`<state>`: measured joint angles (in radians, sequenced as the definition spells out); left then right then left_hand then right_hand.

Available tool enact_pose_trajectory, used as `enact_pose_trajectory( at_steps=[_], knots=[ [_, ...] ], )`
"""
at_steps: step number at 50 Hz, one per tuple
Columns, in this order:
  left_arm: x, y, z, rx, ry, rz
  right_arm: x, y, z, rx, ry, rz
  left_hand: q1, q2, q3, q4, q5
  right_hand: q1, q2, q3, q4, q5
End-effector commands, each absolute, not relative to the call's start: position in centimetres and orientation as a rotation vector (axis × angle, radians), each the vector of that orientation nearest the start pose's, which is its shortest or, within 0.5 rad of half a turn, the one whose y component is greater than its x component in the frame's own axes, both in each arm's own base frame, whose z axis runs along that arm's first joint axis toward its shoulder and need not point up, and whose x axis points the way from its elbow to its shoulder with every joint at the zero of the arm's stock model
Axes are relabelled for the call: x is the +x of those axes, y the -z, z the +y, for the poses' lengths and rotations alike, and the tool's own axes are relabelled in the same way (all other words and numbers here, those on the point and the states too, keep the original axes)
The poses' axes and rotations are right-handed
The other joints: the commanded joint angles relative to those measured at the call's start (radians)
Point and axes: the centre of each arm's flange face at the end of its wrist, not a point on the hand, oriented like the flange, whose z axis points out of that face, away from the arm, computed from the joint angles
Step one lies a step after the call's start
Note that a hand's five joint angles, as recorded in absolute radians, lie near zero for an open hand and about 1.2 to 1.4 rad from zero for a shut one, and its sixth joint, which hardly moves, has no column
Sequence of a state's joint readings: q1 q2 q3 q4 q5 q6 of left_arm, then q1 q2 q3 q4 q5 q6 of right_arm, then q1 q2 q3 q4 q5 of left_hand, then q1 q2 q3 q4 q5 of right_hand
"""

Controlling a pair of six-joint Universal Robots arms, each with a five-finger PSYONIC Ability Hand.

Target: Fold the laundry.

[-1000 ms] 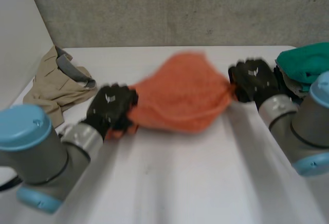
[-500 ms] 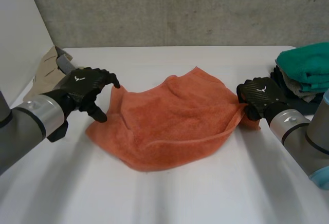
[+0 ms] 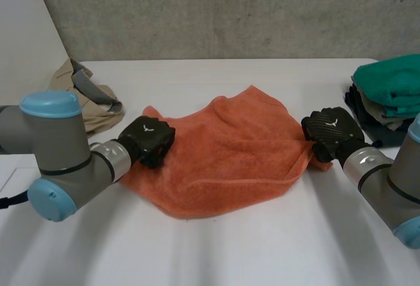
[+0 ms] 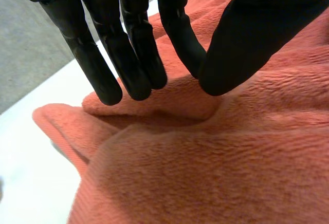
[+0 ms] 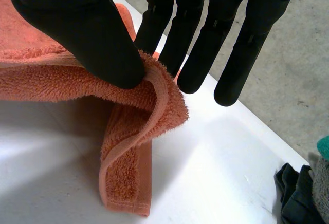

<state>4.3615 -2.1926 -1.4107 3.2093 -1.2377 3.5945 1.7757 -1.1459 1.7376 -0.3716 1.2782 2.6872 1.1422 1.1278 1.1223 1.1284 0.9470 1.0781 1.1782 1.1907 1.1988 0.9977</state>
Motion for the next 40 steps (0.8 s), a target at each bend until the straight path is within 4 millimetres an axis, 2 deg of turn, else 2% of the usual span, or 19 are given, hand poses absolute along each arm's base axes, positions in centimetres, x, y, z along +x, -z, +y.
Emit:
enact_pose_trajectory(
  at_steps=[1, 2, 5, 6, 8, 9, 13, 24, 27, 28, 32, 34, 35, 36, 39, 40],
  knots=[
    [-27.1, -16.5, -30.7, 1.229, 1.937, 2.357, 22.1, -15.5, -31.0, -1.032, 1.950, 2.156, 0.254, 0.268, 0.274, 0.268, 0.275, 0.318, 0.218, 0.206, 0.197, 0.224],
    [-26.7, -17.6, -30.6, 1.200, 1.975, 2.337, 22.1, -15.6, -31.0, -1.032, 1.952, 2.155, 0.112, 0.126, 0.132, 0.126, 0.133, 0.318, 0.218, 0.206, 0.197, 0.224],
    [-26.4, -19.0, -30.2, 1.184, 2.037, 2.319, 22.1, -15.7, -31.1, -1.030, 1.952, 2.155, -0.680, -0.665, -0.660, -0.666, -0.659, 0.318, 0.218, 0.206, 0.197, 0.224],
    [-26.1, -19.8, -29.9, 1.177, 2.072, 2.316, 22.1, -15.7, -31.1, -1.031, 1.951, 2.154, -0.798, -0.784, -0.778, -0.785, -0.778, 0.318, 0.218, 0.206, 0.197, 0.224],
    [-25.8, -20.3, -29.6, 1.172, 2.091, 2.324, 22.2, -15.7, -31.0, -1.033, 1.948, 2.154, -0.654, -0.639, -0.634, -0.640, -0.633, 0.318, 0.218, 0.206, 0.197, 0.224],
    [-25.5, -20.4, -29.5, 1.172, 2.096, 2.335, 22.3, -15.7, -30.9, -1.034, 1.947, 2.155, -0.487, -0.473, -0.467, -0.473, -0.466, 0.318, 0.218, 0.206, 0.197, 0.224],
    [-24.9, -19.5, -29.1, 1.175, 2.039, 2.399, 22.6, -15.6, -30.6, -1.045, 1.937, 2.149, -0.301, -0.287, -0.281, -0.287, -0.280, 0.318, 0.218, 0.206, 0.197, 0.224],
    [-24.3, -14.6, -29.1, 1.282, 1.805, 2.460, 22.6, -15.4, -30.5, -1.050, 1.928, 2.155, -0.262, -0.248, -0.242, -0.249, -0.242, 0.318, 0.218, 0.206, 0.197, 0.224],
    [-24.4, -13.3, -29.3, 1.310, 1.766, 2.464, 22.5, -15.3, -30.6, -1.051, 1.928, 2.157, -0.312, -0.298, -0.292, -0.298, -0.291, 0.318, 0.218, 0.206, 0.197, 0.224],
    [-24.5, -12.8, -29.6, 1.315, 1.758, 2.462, 22.5, -15.2, -30.6, -1.049, 1.927, 2.161, -0.399, -0.385, -0.380, -0.386, -0.379, 0.318, 0.218, 0.206, 0.197, 0.224],
    [-24.6, -11.9, -30.5, 1.304, 1.746, 2.463, 22.4, -15.1, -30.7, -1.053, 1.926, 2.165, -0.400, -0.386, -0.381, -0.387, -0.380, 0.318, 0.218, 0.206, 0.197, 0.224],
    [-24.6, -11.8, -30.8, 1.296, 1.741, 2.462, 22.4, -15.1, -30.8, -1.055, 1.928, 2.168, -0.266, -0.252, -0.246, -0.252, -0.245, 0.318, 0.218, 0.206, 0.197, 0.224],
    [-24.6, -11.8, -31.0, 1.287, 1.744, 2.458, 22.3, -15.1, -30.9, -1.053, 1.932, 2.169, -0.120, -0.106, -0.100, -0.106, -0.099, 0.318, 0.218, 0.206, 0.197, 0.224],
    [-24.6, -12.0, -31.2, 1.274, 1.749, 2.446, 22.3, -15.2, -30.9, -1.052, 1.935, 2.171, 0.250, 0.265, 0.270, 0.264, 0.271, 0.318, 0.218, 0.206, 0.197, 0.224],
    [-24.4, -13.1, -31.4, 1.240, 1.768, 2.417, 22.0, -15.8, -31.4, -1.042, 1.960, 2.177, 0.254, 0.268, 0.274, 0.268, 0.275, 0.318, 0.218, 0.206, 0.197, 0.224],
    [-24.2, -14.3, -31.3, 1.206, 1.791, 2.390, 21.9, -16.0, -31.5, -1.041, 1.964, 2.184, 0.254, 0.268, 0.274, 0.268, 0.275, 0.318, 0.218, 0.206, 0.197, 0.224]
  ],
)
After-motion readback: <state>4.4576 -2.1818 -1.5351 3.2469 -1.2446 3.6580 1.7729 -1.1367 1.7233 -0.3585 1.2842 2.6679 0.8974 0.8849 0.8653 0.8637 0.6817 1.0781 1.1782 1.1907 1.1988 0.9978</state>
